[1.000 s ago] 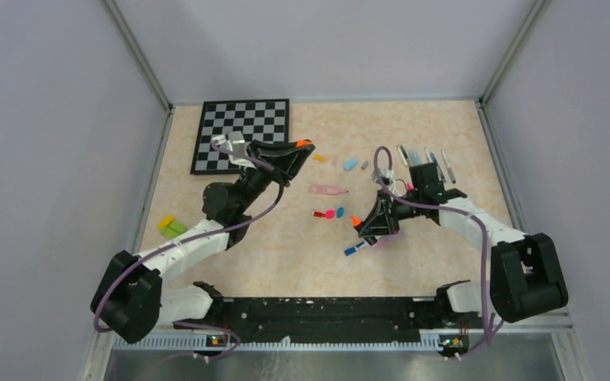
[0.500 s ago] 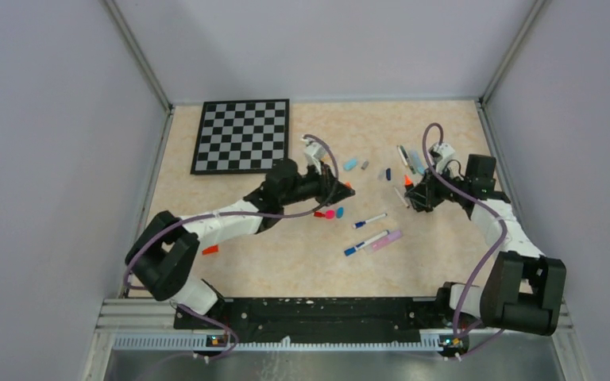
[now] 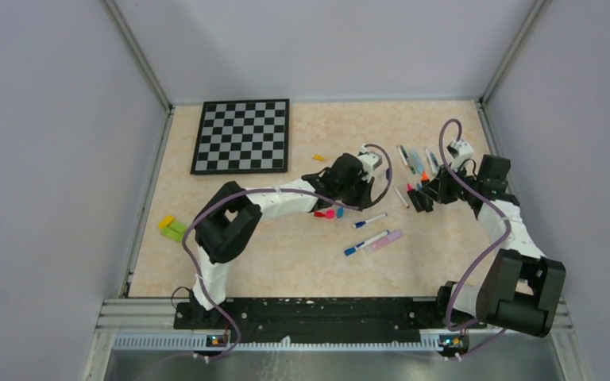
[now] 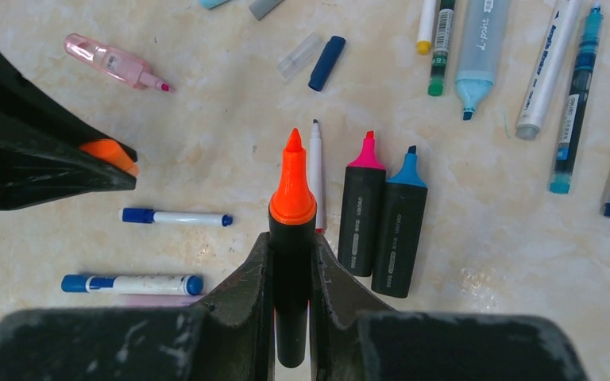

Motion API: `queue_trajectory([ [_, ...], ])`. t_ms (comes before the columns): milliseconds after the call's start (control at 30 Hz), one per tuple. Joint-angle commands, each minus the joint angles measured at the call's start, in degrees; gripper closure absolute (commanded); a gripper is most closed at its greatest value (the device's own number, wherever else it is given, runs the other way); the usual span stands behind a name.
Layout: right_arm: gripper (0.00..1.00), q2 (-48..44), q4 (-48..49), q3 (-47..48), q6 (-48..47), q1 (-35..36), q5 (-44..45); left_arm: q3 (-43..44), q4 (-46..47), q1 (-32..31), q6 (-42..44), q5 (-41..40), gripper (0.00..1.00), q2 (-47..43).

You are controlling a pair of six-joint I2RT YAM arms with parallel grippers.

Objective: Open the pen caps
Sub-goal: Place the pen cap at the center of the board.

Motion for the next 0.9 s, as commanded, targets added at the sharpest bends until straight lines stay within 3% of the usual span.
queue_trajectory([
  [0,1.00,0.2,1.9,1.9,1.0,-1.1,0.1,7.5,-11.8,-0.5,4.4,-5.8,0.88,3.8],
  [367,1.00,0.6,2.0,2.0,1.3,-1.8,1.4,10.4,-18.3,-1.0,6.3,-9.9,0.78,7.7],
  [700,1.00,3.0,2.2,2.5,1.4,-2.9,3.0,11.9,-20.1,-1.1,6.7,-12.6,0.59,7.8],
  [867,1.00,6.3,1.2,4.0,0.7,-4.0,3.4,11.8,-20.0,-1.1,6.6,-11.9,0.58,5.4],
])
